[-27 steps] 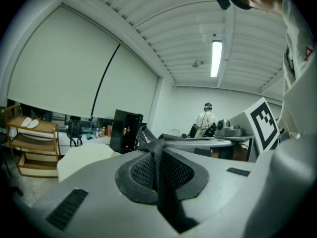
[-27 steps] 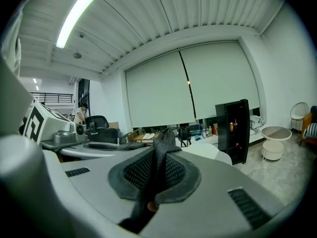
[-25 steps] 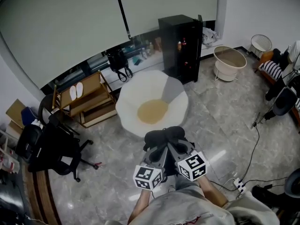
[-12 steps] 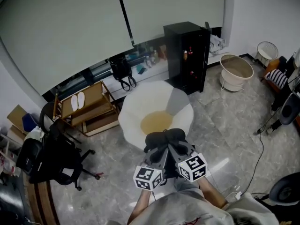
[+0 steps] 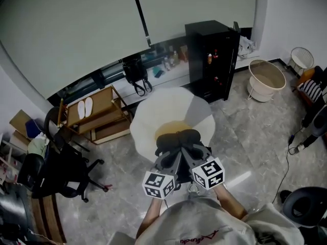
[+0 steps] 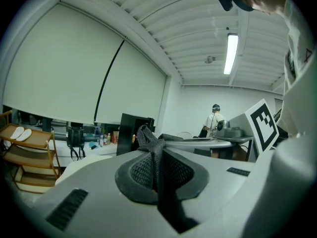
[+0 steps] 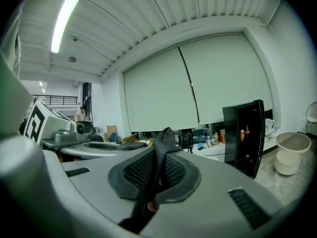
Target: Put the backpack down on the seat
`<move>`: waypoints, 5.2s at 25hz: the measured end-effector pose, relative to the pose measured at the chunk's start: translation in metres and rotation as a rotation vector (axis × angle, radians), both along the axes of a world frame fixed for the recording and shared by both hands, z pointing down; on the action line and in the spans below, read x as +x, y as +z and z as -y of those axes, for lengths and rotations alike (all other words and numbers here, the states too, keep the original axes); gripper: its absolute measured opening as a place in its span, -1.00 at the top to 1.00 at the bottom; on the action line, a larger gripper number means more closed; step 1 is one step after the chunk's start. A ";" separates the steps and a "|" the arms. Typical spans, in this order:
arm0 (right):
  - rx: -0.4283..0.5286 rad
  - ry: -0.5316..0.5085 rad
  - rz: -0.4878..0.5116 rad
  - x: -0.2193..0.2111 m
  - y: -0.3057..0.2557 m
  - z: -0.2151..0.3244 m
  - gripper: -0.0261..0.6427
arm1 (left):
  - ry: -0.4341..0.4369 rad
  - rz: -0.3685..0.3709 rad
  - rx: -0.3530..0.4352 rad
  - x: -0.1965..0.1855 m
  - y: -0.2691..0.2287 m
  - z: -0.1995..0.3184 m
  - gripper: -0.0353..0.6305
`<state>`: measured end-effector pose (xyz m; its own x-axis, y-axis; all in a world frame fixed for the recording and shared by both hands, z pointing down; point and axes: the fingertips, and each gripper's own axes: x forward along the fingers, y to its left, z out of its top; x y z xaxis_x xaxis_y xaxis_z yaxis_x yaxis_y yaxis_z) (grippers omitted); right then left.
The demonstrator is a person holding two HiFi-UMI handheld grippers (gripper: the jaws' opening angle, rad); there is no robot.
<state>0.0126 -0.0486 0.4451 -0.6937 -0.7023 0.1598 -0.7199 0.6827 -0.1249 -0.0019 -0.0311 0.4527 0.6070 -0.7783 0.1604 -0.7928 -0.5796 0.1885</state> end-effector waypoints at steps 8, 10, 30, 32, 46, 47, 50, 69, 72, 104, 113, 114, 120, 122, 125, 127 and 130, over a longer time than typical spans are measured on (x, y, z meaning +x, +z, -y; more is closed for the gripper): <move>0.002 -0.032 0.003 0.018 -0.002 0.052 0.80 | -0.014 -0.010 0.017 0.019 -0.002 0.052 0.76; -0.004 -0.033 0.002 0.022 0.002 0.061 0.80 | -0.016 -0.016 0.015 0.023 0.002 0.060 0.76; -0.134 -0.031 -0.037 0.006 0.057 0.105 0.80 | -0.012 -0.046 -0.114 0.007 0.055 0.103 0.76; -0.136 -0.028 -0.040 -0.001 0.059 0.116 0.80 | -0.009 -0.050 -0.116 0.001 0.056 0.114 0.76; -0.112 -0.013 -0.057 -0.074 0.044 0.245 0.80 | 0.013 -0.063 -0.093 -0.072 0.041 0.245 0.76; -0.104 -0.012 -0.057 -0.080 0.040 0.257 0.80 | 0.015 -0.063 -0.086 -0.078 0.038 0.256 0.76; -0.084 -0.011 -0.059 -0.096 0.029 0.290 0.80 | 0.020 -0.060 -0.067 -0.094 0.027 0.289 0.76; -0.077 0.075 -0.078 -0.149 0.031 0.375 0.80 | 0.123 -0.068 -0.064 -0.148 0.029 0.375 0.76; -0.090 0.075 -0.084 -0.148 0.038 0.378 0.80 | 0.124 -0.072 -0.081 -0.147 0.035 0.378 0.76; -0.159 -0.212 -0.118 -0.065 0.078 0.433 0.80 | -0.142 -0.129 -0.209 -0.057 0.075 0.430 0.76; -0.299 -0.214 -0.146 -0.055 0.137 0.402 0.80 | -0.130 -0.156 -0.340 -0.047 0.130 0.399 0.76; -0.315 -0.213 -0.147 -0.054 0.144 0.397 0.80 | -0.130 -0.159 -0.354 -0.046 0.137 0.394 0.76; -0.396 -0.218 -0.160 -0.050 0.187 0.365 0.80 | -0.129 -0.166 -0.438 -0.042 0.179 0.362 0.76; -0.423 -0.228 -0.167 -0.051 0.200 0.354 0.80 | -0.132 -0.174 -0.467 -0.043 0.192 0.351 0.76; -0.461 -0.241 -0.171 -0.055 0.220 0.343 0.80 | -0.134 -0.175 -0.509 -0.046 0.211 0.340 0.76; -0.488 -0.248 -0.173 -0.055 0.233 0.336 0.80 | -0.137 -0.171 -0.536 -0.046 0.224 0.333 0.76; -0.522 -0.260 -0.185 -0.053 0.253 0.328 0.80 | -0.144 -0.175 -0.573 -0.044 0.243 0.325 0.76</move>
